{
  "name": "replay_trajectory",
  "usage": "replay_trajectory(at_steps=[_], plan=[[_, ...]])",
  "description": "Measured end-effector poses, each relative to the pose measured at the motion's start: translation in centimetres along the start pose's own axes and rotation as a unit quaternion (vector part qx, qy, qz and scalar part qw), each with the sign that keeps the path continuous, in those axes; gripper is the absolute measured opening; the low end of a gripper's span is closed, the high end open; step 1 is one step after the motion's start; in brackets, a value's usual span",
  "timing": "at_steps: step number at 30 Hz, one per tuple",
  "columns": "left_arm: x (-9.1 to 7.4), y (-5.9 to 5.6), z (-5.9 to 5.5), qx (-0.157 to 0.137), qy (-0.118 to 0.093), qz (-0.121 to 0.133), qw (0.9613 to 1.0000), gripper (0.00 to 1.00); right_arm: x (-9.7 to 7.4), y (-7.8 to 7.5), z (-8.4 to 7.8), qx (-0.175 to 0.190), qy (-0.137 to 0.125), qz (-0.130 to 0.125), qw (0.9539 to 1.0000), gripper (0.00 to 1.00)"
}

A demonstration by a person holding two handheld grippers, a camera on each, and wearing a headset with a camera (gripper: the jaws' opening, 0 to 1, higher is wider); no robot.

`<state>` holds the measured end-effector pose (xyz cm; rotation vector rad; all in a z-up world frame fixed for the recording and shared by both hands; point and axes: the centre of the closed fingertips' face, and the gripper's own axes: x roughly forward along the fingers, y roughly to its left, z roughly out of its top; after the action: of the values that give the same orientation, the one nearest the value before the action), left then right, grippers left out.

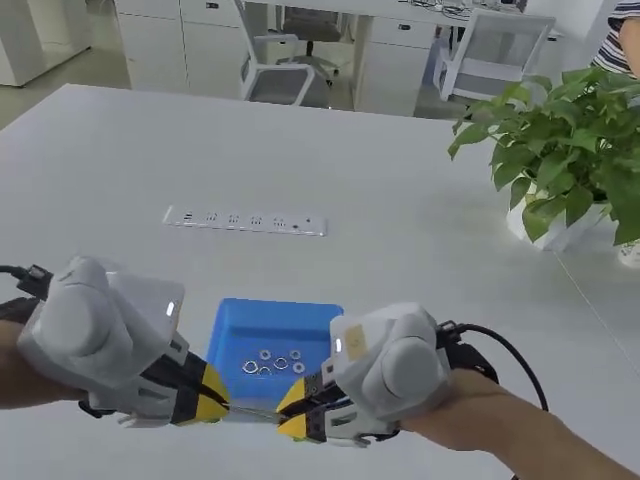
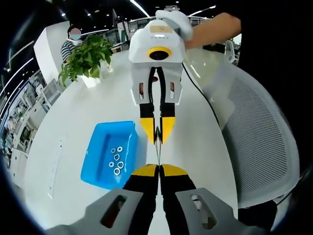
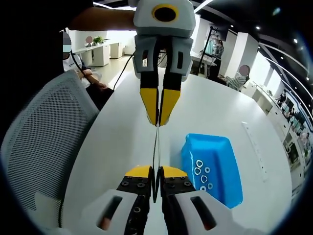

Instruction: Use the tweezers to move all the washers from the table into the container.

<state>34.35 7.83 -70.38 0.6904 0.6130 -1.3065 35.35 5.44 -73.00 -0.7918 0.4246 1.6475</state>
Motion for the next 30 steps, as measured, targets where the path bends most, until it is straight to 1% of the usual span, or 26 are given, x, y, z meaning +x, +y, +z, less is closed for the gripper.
replay_trajectory(at_steps=[3, 8, 9, 11, 14, 16, 19, 30], plan=[[0.6, 0.0, -0.6, 0.003, 0.009, -0.002, 1.0000, 0.05, 0.3, 0.2, -0.4, -0.009, 0.018, 0.000, 0.9998, 0.07], [1.8, 0.0, -1.7, 0.010, 0.027, -0.005, 0.9996, 0.05, 0.9, 0.4, -1.3, -0.010, 0.030, 0.001, 0.9995, 0.07], [2.0, 0.0, -1.9, 0.013, 0.033, -0.005, 0.9994, 0.05, 1.0, 0.4, -1.4, -0.010, 0.034, 0.002, 0.9994, 0.07], [2.5, 0.2, -2.2, 0.016, 0.038, -0.003, 0.9991, 0.05, 1.3, 0.3, -1.8, -0.015, 0.047, 0.000, 0.9988, 0.07], [3.2, 0.3, -2.9, 0.019, 0.049, -0.007, 0.9986, 0.05, 1.7, 0.4, -2.4, -0.018, 0.059, 0.002, 0.9981, 0.07], [3.6, 0.3, -3.4, 0.018, 0.055, -0.010, 0.9983, 0.05, 2.0, 0.5, -2.7, -0.012, 0.063, 0.006, 0.9979, 0.07], [4.2, 0.4, -4.1, 0.019, 0.064, -0.007, 0.9978, 0.05, 2.3, 0.4, -3.0, -0.010, 0.062, 0.004, 0.9980, 0.08], [5.7, 0.2, -5.2, 0.010, 0.073, -0.015, 0.9972, 0.05, 3.3, 0.7, -4.4, -0.004, 0.074, 0.012, 0.9972, 0.08]])
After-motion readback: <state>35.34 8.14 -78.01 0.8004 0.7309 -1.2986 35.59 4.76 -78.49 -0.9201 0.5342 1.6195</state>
